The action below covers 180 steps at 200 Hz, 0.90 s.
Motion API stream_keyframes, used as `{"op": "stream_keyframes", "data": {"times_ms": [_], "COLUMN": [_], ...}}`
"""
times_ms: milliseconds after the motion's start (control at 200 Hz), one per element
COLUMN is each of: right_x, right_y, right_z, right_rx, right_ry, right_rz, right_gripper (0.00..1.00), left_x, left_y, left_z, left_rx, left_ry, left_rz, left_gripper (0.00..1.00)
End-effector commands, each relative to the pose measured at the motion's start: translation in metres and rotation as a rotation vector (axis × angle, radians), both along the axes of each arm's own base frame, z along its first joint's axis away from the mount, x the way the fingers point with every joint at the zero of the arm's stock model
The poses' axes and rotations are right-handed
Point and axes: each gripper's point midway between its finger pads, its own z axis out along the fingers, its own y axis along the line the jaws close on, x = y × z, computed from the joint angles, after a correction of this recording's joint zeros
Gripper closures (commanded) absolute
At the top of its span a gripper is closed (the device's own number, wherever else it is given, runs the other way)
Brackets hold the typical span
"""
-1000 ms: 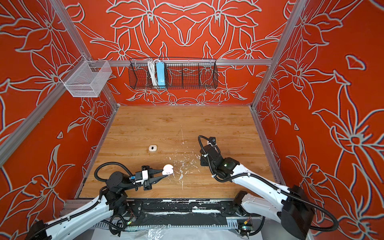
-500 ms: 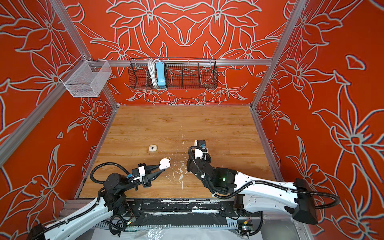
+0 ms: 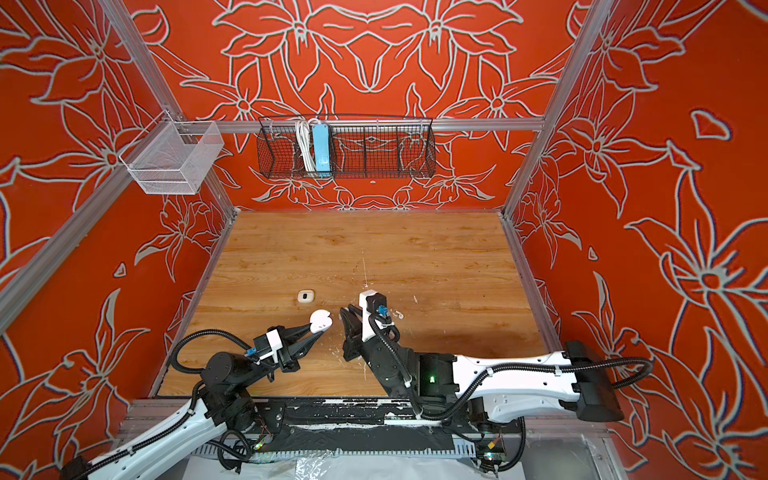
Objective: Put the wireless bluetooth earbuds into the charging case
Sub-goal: 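Lift the white earbud and carry it toward the open case in the left gripper, then lower the held earbud into the open round case with the right gripper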
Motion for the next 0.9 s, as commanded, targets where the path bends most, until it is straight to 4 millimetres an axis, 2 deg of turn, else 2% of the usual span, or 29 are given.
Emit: {"op": "stream_keyframes", "data": {"times_ms": [0,270,896], "right_x": [-0.007,-0.022,-0.027], "right_y": [0.005,0.023,0.039], "right_z": [0.031,0.041,0.045], "right_rx": [0.087,0.123,0.181], "right_ry": [-0.058,-0.122,-0.215], "right_rz": [0.006,0.083,0.109], "right_gripper": [0.86,0.86,0.87], "left_x": [0.0,0.001,-0.01], "left_y": [0.002,0.006,0.011], "left_z": [-0.003,-0.001,0.005], "left_rx": [-0.011,-0.042,-0.083], "left_ry": [0.007,0.011,-0.038], "left_rz": [0.009,0.022,0.0], "left_gripper": [1.0,1.0,1.0]}}
